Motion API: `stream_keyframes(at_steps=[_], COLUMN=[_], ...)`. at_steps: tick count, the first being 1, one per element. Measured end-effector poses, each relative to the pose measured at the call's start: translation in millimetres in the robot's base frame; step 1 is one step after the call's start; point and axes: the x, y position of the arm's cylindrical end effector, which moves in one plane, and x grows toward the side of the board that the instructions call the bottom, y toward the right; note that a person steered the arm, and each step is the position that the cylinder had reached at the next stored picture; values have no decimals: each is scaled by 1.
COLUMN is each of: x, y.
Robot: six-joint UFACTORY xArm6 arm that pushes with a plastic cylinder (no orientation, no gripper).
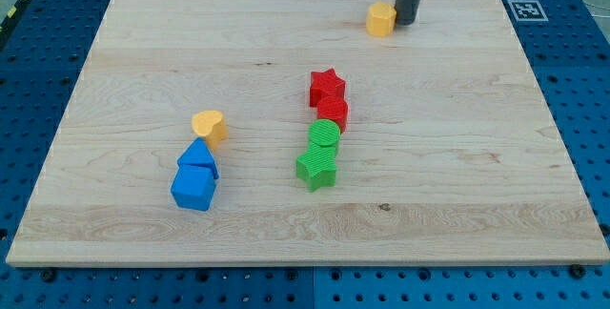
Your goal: Push the yellow hexagon to the top of the yellow heart
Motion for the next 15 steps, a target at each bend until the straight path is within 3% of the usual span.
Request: stream_keyframes(at_steps=[5,7,8,12,15], x=[-1,1,26,52,17], y=[-153,-127,-124,-185,-220])
